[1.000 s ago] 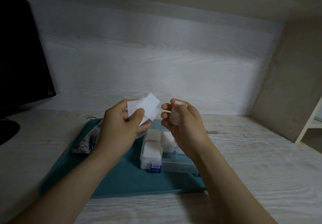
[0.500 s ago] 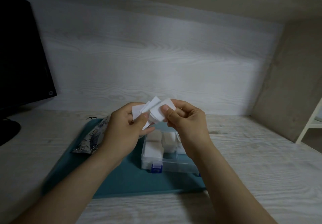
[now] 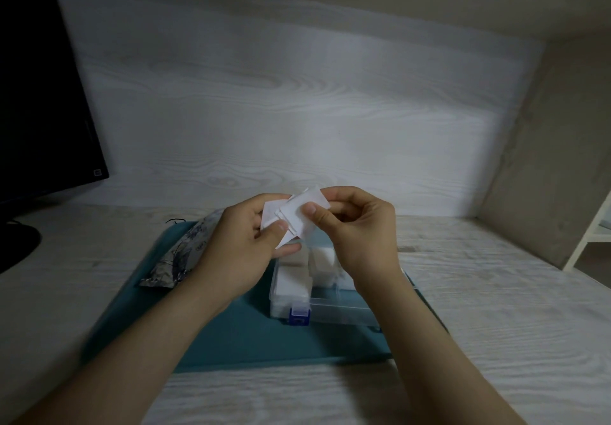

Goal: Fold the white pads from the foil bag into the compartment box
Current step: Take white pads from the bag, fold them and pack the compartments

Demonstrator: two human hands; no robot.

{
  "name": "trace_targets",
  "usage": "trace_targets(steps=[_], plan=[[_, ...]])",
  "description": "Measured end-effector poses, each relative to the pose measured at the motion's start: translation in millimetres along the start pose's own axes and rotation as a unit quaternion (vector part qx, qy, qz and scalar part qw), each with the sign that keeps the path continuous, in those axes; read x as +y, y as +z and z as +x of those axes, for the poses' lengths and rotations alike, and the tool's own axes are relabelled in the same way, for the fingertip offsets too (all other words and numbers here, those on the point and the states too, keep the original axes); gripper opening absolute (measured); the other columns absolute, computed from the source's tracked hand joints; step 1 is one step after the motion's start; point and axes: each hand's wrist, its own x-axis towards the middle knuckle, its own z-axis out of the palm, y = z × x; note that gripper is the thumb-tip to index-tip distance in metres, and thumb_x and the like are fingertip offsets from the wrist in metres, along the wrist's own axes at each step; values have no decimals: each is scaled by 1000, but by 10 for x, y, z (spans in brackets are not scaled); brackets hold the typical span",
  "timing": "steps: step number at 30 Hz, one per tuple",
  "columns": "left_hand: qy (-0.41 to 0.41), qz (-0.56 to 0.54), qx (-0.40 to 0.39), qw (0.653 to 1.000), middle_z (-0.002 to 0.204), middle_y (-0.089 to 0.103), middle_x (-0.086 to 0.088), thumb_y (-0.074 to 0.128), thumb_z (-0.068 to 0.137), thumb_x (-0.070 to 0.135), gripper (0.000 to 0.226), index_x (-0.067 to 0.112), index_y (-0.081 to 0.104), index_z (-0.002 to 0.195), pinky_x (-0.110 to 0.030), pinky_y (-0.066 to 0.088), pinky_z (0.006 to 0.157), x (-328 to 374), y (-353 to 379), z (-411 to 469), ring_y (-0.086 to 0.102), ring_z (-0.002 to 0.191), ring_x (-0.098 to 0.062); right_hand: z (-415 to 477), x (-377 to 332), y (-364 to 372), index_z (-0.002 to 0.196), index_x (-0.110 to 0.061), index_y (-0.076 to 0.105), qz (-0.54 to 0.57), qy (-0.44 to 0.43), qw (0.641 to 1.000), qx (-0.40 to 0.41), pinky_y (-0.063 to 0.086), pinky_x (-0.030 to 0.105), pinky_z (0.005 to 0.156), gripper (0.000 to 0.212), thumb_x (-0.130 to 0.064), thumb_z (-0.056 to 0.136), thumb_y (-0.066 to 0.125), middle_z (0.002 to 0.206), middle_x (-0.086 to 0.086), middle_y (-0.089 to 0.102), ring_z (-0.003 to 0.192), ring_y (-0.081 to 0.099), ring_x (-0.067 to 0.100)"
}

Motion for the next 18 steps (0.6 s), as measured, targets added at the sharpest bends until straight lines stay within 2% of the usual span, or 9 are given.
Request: trace_targets(steps=[7,13,16,18], plan=[[3,-7,-11,1000,113,79,-1,55,105,-5,35,16,71,129,-36,65,87,24,4,-22,76,109,-19,14,38,-9,103,-10,78,-19,1,1000,3,65,36,79,24,-9,81,88,83,8,80,81,79,24],[5,-12,-5,1000,110,80,-2,56,104,-7,34,13,72,127,-33,64,85,52,12,-24,77,106,-19,13,41,-9,104,-17,77,-21,-6,1000,2,64,31,77,24,-10,83,87,75,8,78,77,78,26],[7,0,5,1000,106,81,-3,57,103,-8,34,12,72,126,-31,65,84,60,10,-30,78,102,-19,14,61,-2,103,-18,78,-58,-39,998,3,65,36,78,18,-13,87,85,74,5,78,74,77,23],[7,11,6,1000,105,81,-3,58,102,-9,35,12,73,125,-31,65,83,58,9,-33,79,101,-19,16,72,0,101,-15,79,-68,-57,996,7,65,39,77,12,-13,89,83,80,1,80,76,78,19]])
